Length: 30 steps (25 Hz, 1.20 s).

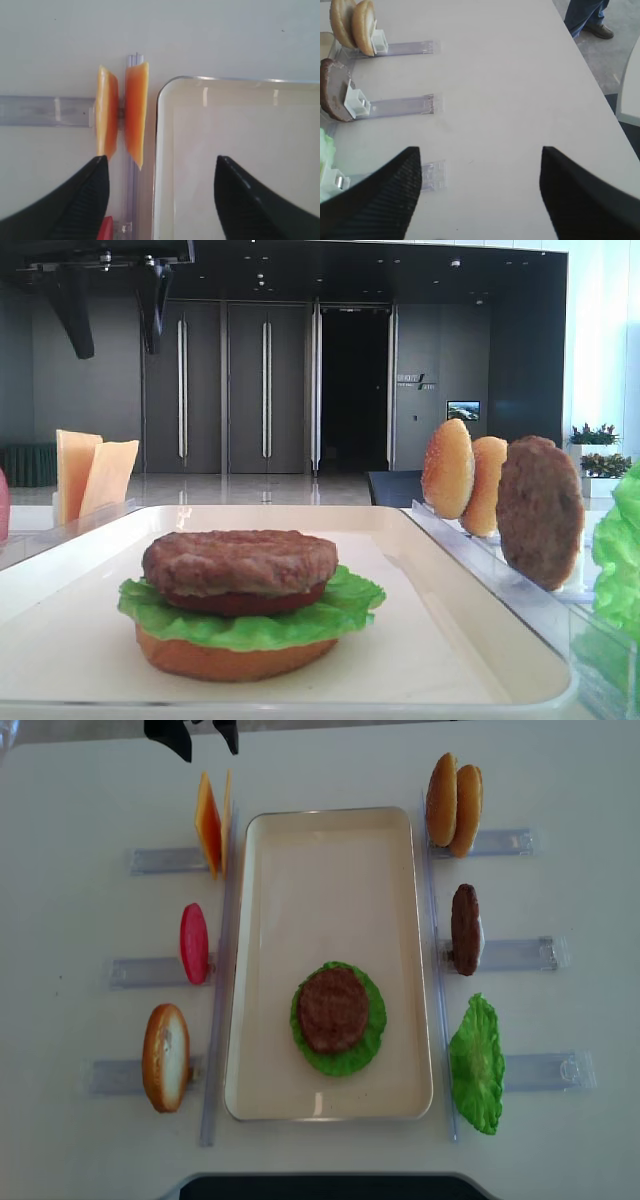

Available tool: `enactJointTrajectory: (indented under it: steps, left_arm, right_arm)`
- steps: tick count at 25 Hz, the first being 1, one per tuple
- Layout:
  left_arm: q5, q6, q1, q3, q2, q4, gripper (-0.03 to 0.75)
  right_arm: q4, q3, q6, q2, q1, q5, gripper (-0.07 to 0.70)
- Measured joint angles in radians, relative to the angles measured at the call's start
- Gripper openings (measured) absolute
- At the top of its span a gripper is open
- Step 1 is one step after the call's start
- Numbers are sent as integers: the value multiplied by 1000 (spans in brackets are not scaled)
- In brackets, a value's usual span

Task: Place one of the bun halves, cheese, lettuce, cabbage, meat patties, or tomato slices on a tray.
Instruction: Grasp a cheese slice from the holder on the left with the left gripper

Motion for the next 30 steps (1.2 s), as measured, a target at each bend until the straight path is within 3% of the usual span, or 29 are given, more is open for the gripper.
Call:
enactJointTrajectory:
  steps: [22,30]
  left_arm:
    - [-2,-40,0,0,169,-19,503]
    - [-35,-40,0,0,169,-19,503]
  right_arm:
    - [0,0,0,0,0,0,478]
    - [0,0,0,0,0,0,477]
